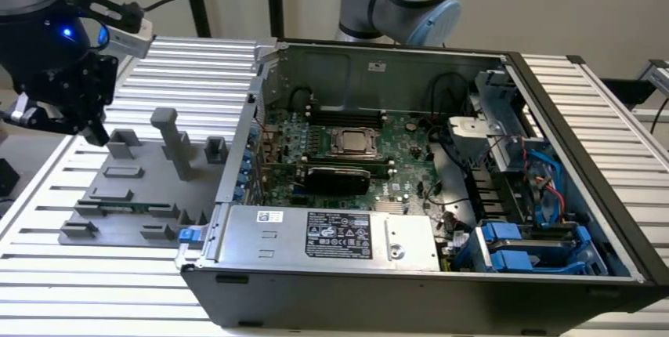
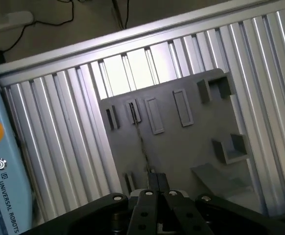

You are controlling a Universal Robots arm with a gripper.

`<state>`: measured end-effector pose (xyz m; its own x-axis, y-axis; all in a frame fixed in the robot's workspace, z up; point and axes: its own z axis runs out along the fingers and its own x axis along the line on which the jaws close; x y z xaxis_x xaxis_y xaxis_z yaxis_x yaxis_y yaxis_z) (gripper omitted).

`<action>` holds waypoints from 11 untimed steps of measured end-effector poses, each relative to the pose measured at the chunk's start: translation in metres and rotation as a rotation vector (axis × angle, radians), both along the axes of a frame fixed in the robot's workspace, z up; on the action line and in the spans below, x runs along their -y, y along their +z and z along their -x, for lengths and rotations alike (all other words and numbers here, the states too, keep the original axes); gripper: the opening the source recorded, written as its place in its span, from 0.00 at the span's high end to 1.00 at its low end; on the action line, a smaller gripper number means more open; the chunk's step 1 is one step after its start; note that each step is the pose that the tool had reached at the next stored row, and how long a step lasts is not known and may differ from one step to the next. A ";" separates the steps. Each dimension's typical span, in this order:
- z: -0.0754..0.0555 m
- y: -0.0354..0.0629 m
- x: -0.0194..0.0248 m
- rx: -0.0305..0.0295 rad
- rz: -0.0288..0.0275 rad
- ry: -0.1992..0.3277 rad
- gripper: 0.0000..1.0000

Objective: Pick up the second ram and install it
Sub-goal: 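Pick up the second ram and move it above second insertion slot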

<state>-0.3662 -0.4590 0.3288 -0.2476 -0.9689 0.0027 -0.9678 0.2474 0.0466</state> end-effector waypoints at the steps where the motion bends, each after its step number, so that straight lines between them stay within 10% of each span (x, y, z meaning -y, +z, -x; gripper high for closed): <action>1: 0.000 -0.0005 0.0000 0.0004 0.0000 0.018 0.89; 11: 0.000 -0.0056 0.0000 0.0038 -0.0001 0.194 0.89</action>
<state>-0.3662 -0.4590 0.3232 -0.0557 -0.9984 0.0021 -0.9975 0.0558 0.0428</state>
